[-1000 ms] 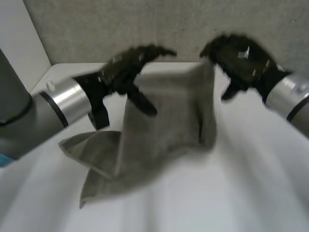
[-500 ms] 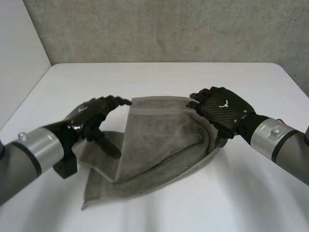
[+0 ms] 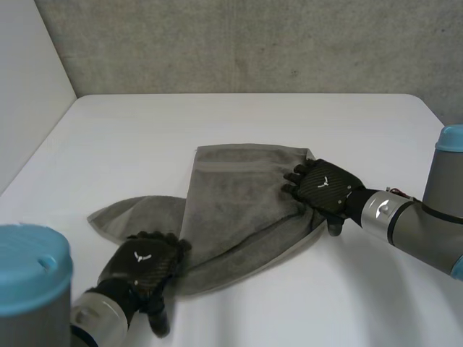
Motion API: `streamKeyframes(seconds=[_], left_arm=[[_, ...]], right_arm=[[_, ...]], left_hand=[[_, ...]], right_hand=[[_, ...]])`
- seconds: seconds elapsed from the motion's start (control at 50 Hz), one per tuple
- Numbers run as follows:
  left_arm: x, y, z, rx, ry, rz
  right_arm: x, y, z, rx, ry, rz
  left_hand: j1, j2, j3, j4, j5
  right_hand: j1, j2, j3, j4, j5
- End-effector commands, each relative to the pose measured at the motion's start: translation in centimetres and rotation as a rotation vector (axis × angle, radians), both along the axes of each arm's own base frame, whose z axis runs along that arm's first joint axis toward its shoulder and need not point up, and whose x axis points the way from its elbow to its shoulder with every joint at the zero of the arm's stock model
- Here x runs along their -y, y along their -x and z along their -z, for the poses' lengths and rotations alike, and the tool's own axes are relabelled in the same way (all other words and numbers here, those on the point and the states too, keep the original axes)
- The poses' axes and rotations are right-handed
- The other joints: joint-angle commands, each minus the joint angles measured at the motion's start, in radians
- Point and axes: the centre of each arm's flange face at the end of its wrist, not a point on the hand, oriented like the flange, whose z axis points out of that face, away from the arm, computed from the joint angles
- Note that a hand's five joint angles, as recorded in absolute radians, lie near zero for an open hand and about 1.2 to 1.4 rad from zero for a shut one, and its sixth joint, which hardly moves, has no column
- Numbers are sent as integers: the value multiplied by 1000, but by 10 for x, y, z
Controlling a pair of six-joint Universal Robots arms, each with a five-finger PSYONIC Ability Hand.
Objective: Fold the towel.
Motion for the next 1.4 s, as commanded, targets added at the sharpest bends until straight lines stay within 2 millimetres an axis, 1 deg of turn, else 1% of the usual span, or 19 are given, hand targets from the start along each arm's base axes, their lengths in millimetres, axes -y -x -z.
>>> streamKeyframes(seconds=[0.02, 0.1, 0.12, 0.2, 0.38, 0.44, 0.48, 0.66, 0.7, 0.74, 0.82, 0.86, 1.18, 1.32, 1.4], left_arm=[[-10, -4, 5, 87, 35, -24], [-11, -5, 5, 92, 36, -27], [-10, -5, 6, 94, 35, -28], [-9, -5, 6, 93, 38, -37], [-5, -11, 11, 137, 51, -99], [-5, -12, 14, 149, 44, -104], [-6, -14, 17, 158, 38, -107], [-10, -15, 14, 172, 60, -120], [-13, -14, 14, 173, 60, -110], [-13, -14, 15, 175, 60, -111], [-13, -14, 16, 177, 56, -110], [-11, -14, 18, 177, 54, -116], [2, -4, 36, 177, 56, -123], [8, 1, 40, 166, 68, -124], [15, 2, 40, 161, 70, -139]], right_arm=[[-5, 0, 3, 2, -20, -4], [-7, 1, 5, 1, -28, -5], [-7, 1, 5, 1, -28, -5], [-8, 1, 7, -1, -37, -5], [-10, 2, 9, -2, -46, -6], [-11, 2, 9, -2, -47, -6], [-11, 2, 9, -3, -49, -6], [-12, 2, 11, -5, -55, -7], [-12, 2, 11, -4, -54, -7], [-12, 2, 11, -4, -54, -8], [-12, 2, 11, -1, -55, -12], [-12, 2, 11, -2, -56, -12], [-14, 3, 12, -3, -63, -12], [-14, 3, 12, -5, -61, -13], [-14, 3, 13, -6, -61, -14]], left_hand=[[-110, -60, -43, -50, -52], [-75, -25, -43, -50, -16], [-17, 33, -43, -50, 42], [45, 95, -43, -50, 104], [57, 107, -43, -50, 116], [119, 169, -43, -50, 177], [201, 251, -43, -50, 259], [213, 263, -43, -50, 271], [280, 330, -43, -50, 338], [289, 339, -43, -50, 348], [269, 319, -43, -50, 327], [201, 251, -43, -50, 260], [183, 233, -43, -50, 242], [186, 236, -43, -50, 245], [192, 242, -43, -50, 251]], right_hand=[[-70, -77, -7, -60, -60], [-70, -77, -7, -60, -60], [-70, -77, -7, -60, -60], [-70, -77, -7, -60, -60], [-70, -77, -7, -60, -60], [-70, -77, -7, -60, -60], [-70, -77, -7, -60, -60], [-70, -77, -7, -60, -60], [-70, -77, -7, -60, -60], [-70, -77, -7, -60, -60], [-70, -77, -7, -60, -60], [-70, -77, -7, -60, -60], [-70, -77, -7, -60, -60], [-70, -77, -7, -60, -60], [-70, -77, -7, -60, -60]])
